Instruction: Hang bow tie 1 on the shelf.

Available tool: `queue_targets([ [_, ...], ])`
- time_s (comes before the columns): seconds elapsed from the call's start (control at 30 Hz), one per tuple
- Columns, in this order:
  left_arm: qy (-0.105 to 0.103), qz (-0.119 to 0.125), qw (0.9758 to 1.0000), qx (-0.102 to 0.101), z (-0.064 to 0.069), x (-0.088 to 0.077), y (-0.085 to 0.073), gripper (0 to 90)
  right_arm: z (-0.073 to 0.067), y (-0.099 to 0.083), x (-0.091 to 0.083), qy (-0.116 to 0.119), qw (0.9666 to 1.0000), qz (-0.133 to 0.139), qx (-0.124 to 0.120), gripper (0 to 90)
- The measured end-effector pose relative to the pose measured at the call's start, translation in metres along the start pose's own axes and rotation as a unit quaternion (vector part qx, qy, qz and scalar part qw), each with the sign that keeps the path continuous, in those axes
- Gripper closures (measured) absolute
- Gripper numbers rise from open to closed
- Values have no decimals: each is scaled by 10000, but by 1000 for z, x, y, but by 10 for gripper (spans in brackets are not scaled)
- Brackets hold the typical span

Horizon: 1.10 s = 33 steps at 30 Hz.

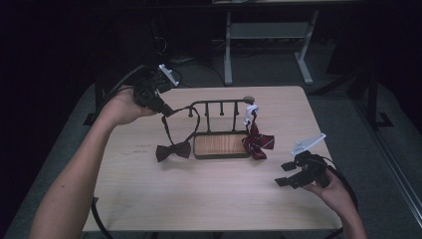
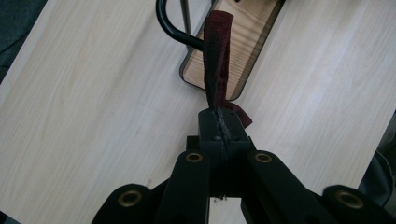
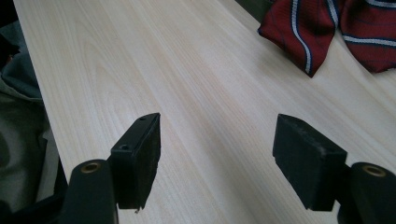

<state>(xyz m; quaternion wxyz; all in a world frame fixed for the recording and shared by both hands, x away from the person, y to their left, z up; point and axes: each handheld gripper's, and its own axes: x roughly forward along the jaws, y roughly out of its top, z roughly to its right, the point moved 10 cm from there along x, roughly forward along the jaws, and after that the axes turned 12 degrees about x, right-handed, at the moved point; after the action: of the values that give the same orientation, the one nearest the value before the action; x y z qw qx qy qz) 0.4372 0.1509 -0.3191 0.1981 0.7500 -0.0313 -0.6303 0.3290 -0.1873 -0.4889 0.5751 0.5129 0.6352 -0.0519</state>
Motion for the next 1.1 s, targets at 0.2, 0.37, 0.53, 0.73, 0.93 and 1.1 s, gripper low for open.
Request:
queue_targets([
  [0.2, 8, -93, 9999, -62, -6, 2, -1, 900, 0, 0, 0, 3, 10000, -1, 3, 319],
  [0.37, -13, -149, 9998, -111, -10, 5, -1, 900, 0, 1, 0, 11, 10000, 3, 7, 320],
  [0.53, -17, -202, 9996, -178, -13, 7, -1, 900, 0, 1, -1, 1, 10000, 20, -13, 319],
  [0.73, 14, -275, 9993, -239, -18, 12, -1, 900, 0, 1, -1, 1, 10000, 26, -15, 319],
  [0.93, 52, -378, 9989, -285, -21, 16, -2, 900, 0, 1, -2, 18, 10000, 39, -2, 319],
  [1.1, 55, -438, 9986, -305, -22, 18, -4, 900, 0, 1, -2, 15, 10000, 41, -4, 320],
])
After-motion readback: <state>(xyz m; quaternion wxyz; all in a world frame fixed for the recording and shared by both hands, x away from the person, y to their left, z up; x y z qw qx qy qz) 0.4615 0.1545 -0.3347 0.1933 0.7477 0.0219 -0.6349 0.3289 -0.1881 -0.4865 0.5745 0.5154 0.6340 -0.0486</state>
